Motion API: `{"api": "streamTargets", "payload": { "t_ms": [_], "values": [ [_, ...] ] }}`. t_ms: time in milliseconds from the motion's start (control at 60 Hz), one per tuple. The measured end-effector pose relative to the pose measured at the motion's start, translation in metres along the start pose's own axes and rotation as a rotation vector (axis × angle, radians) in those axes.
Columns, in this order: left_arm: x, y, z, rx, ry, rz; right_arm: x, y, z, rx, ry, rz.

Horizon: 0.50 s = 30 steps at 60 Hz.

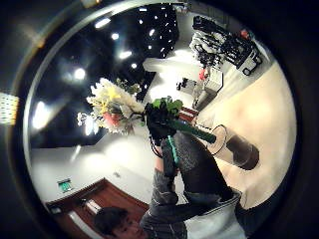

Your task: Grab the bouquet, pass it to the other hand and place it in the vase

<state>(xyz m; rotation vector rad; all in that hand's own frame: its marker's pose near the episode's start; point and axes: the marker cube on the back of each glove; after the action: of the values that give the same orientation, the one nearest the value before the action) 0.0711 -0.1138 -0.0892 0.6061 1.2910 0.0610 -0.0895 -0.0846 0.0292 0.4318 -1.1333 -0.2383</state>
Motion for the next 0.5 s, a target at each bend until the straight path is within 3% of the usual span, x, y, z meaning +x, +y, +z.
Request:
{"api": "streamTargets", "payload": {
  "t_ms": [67,133,167,250,283,317,350,400,433,450,500],
  "values": [
    [-0.032,0.011,0.000,-0.009,-0.064,-0.010,0.016,0.001,-0.005,0.037,0.091,0.091],
    [-0.080,0.031,-0.012,-0.115,-0.307,-0.192,0.031,0.006,-0.009,0.056,0.154,0.229],
    [-0.096,0.049,-0.024,-0.283,-0.352,-0.249,0.038,0.009,-0.011,0.059,0.165,0.300],
    [-0.109,0.117,-0.069,-1.010,-0.195,-0.231,0.044,0.013,-0.014,0.074,0.181,0.257],
    [-0.111,0.134,-0.086,-1.180,-0.157,-0.318,0.046,0.014,-0.014,0.079,0.190,0.254],
    [-0.113,0.142,-0.099,-1.258,-0.117,-0.351,0.045,0.014,-0.012,0.076,0.167,0.251],
    [-0.117,0.143,-0.104,-1.208,-0.122,-0.341,0.048,0.016,-0.012,0.079,0.165,0.300],
    [-0.130,0.136,-0.104,-0.860,-0.344,-0.486,0.064,0.016,-0.013,0.094,0.212,0.444],
    [-0.141,0.132,-0.108,-0.689,-0.482,-0.555,0.059,0.017,-0.012,0.091,0.182,0.417],
    [-0.146,0.129,-0.110,-0.647,-0.523,-0.536,0.048,0.019,-0.010,0.074,0.129,0.343],
    [-0.155,0.121,-0.115,-0.599,-0.563,-0.377,0.020,0.023,-0.005,0.025,0.000,0.110]
  ]
}}
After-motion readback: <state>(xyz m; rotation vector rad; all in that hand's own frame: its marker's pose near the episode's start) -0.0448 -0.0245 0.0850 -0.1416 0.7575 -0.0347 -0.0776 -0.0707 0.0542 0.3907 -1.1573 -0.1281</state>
